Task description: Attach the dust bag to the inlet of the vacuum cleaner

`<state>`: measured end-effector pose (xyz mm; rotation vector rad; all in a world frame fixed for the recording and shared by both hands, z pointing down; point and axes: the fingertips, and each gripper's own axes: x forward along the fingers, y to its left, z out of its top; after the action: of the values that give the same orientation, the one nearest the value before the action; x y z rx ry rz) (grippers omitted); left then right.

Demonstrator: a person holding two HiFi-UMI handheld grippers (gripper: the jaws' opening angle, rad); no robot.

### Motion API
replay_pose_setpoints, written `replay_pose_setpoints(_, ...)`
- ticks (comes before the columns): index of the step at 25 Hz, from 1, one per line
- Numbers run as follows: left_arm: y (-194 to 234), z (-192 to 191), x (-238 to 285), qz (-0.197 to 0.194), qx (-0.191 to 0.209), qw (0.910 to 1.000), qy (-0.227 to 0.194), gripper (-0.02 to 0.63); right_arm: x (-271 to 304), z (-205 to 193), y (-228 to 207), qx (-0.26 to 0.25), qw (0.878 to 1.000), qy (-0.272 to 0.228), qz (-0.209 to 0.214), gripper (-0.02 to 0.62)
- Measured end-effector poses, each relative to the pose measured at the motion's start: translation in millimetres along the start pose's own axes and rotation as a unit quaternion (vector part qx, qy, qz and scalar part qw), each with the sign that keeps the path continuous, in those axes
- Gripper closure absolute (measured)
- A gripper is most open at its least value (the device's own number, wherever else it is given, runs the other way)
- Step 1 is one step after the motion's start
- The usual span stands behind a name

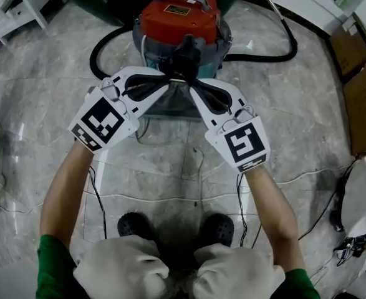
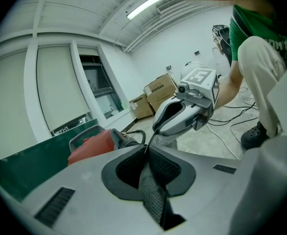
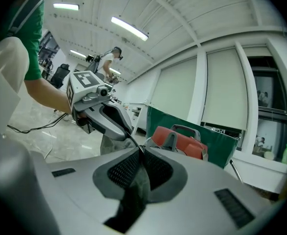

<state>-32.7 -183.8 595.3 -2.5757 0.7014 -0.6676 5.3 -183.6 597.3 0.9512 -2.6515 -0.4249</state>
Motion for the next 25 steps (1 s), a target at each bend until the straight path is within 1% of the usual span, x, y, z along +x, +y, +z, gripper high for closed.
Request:
replay_pose_setpoints(3,2,-2,3,0.002,0.005,1.0000,-0.001,0.574,2,-2,-2,0.003,1.000,0.002,0.000,0.561)
replay_pose_setpoints(8,10,-4,4,0.007,-0.002,1.0000,0.000,0.574,8,0,-7,0.008,1.000,0.001,-0.001,0.561)
replay_pose_setpoints(16,20,-7,7,0.013,-0.002,0.9999,-0.003,0.569,15,-1,-13,0.019,1.000,0.001,-0.008,0.561)
replay_pose_setpoints(25,28,-7,14,0.006,0.003,1.0000,-0.006,0.563,19,-3,-22,0.021,1.000,-0.001,-0.014,0.561)
